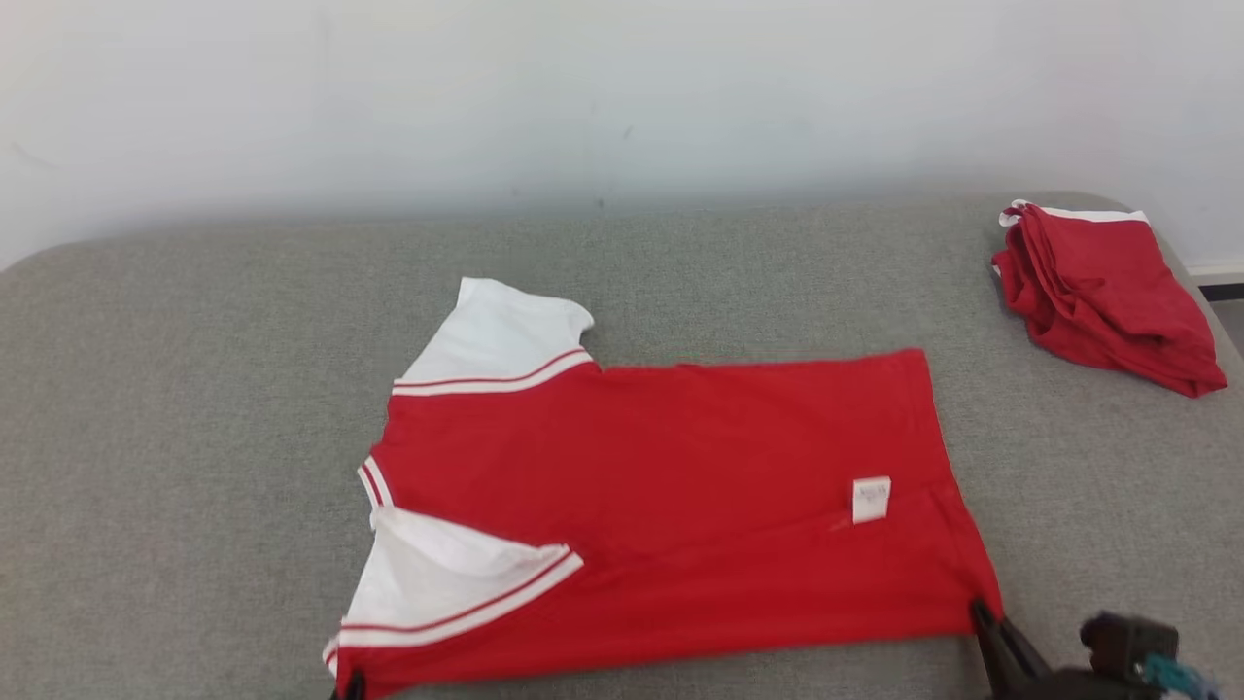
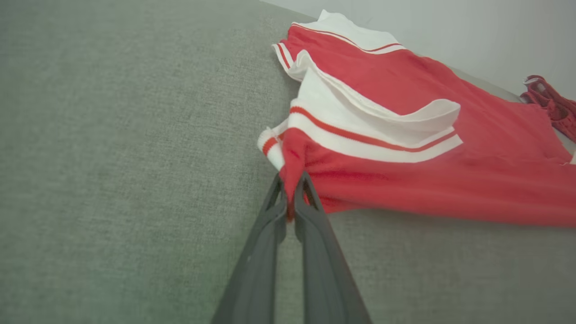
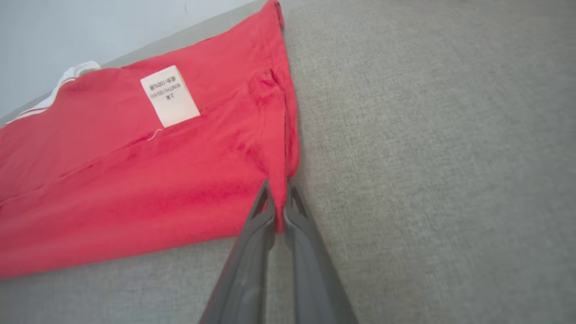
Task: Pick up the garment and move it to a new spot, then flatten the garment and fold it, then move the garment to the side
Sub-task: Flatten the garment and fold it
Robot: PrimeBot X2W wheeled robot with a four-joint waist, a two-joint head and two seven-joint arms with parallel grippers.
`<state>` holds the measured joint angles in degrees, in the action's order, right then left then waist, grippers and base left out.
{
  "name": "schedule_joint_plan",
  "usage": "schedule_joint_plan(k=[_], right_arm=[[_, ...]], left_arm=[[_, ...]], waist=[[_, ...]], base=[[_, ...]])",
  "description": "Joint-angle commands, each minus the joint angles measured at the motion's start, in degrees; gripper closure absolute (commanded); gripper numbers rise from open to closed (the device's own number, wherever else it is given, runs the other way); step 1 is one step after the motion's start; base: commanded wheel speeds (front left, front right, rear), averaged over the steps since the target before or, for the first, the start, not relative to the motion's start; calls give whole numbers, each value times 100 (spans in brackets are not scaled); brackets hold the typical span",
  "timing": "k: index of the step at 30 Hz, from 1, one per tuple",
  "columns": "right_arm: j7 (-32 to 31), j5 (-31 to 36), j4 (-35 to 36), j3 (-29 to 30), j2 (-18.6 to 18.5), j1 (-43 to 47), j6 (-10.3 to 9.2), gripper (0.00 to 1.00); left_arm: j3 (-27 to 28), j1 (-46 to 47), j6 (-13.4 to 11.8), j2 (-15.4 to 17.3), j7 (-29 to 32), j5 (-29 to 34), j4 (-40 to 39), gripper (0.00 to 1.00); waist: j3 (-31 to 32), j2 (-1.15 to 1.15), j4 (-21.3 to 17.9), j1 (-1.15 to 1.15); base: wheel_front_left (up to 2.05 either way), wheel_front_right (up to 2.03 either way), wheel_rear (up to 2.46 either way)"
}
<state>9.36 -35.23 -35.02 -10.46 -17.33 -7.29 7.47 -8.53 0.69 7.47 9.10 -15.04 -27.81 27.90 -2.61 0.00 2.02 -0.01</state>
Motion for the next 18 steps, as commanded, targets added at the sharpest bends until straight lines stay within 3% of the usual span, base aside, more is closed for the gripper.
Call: schedule_joint_plan(k=[1, 8, 9, 10, 11, 18], right_arm=[[-51, -1, 145, 100, -7, 218, 6, 100], [-321, 198, 730, 504, 107, 851, 6, 100], [-340, 241, 771, 544, 141, 879, 6, 58], [-373, 270, 798, 575, 176, 896, 6, 0], [-398, 348, 837, 577, 182, 911, 6, 0], [-69, 707, 1274, 720, 233, 841, 6, 0]], left_arm=[[77, -174, -64, -40, -19, -1, -66, 100], [199, -486, -159, -224, -19, 118, -213, 100], [186, -487, -159, -221, -19, 223, -203, 100], [169, -485, -167, -235, -19, 277, -171, 55], [182, -477, -162, -259, -19, 286, -140, 2], [482, -473, -129, -308, -19, 562, -496, 0]], waist=[[-10, 0, 3, 1], [21, 0, 35, 1], [41, 0, 40, 1], [59, 0, 47, 1], [79, 0, 52, 1], [166, 0, 49, 1]], base=[[0, 0, 0], [0, 0, 0], [0, 0, 0], [0, 0, 0], [0, 0, 0], [0, 0, 0]])
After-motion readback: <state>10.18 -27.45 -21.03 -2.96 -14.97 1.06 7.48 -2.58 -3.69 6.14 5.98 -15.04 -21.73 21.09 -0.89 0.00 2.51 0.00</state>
